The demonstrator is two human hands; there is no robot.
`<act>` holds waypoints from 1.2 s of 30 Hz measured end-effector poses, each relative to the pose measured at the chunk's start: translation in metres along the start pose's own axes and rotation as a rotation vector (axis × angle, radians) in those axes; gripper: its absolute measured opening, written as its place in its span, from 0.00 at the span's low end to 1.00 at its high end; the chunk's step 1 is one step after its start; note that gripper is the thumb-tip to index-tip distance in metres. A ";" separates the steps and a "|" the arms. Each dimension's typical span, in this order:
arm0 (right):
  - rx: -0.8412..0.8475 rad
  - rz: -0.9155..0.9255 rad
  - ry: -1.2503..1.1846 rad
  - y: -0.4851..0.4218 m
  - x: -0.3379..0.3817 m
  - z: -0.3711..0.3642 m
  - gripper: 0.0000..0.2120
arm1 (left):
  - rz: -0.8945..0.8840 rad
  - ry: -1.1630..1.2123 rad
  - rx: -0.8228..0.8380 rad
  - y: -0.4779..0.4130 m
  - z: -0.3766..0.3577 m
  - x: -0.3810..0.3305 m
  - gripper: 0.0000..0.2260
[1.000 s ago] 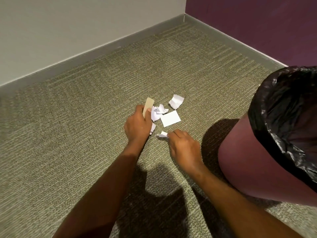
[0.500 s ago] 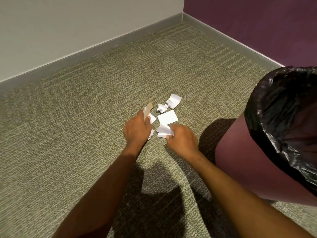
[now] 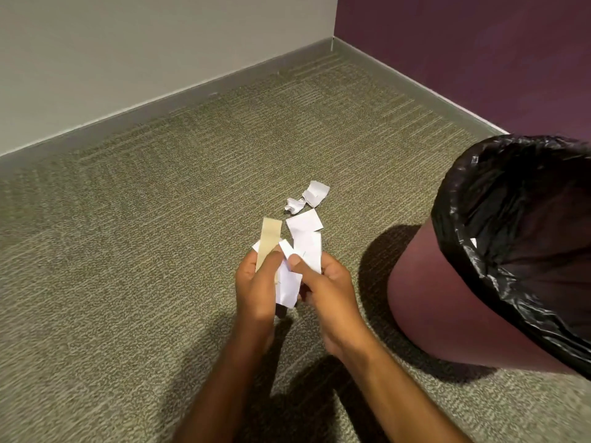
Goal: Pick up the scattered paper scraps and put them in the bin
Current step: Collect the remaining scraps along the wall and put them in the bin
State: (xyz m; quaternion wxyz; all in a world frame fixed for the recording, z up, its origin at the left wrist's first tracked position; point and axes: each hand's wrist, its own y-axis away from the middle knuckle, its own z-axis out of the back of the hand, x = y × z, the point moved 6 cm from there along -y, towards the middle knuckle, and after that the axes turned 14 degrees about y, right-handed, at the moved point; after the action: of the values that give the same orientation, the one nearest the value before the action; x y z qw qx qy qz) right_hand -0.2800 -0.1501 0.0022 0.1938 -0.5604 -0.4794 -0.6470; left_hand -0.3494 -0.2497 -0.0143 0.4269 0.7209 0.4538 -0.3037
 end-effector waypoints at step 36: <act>-0.750 0.425 -0.032 0.159 0.186 0.209 0.12 | 0.408 0.208 0.754 0.173 -0.258 -0.071 0.38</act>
State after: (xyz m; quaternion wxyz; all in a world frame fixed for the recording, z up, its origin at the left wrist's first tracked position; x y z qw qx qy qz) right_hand -0.0965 0.0042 0.2171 0.0983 -0.6881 -0.0881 -0.7135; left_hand -0.2071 -0.0865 0.2199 0.1372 0.9279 0.2000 -0.2832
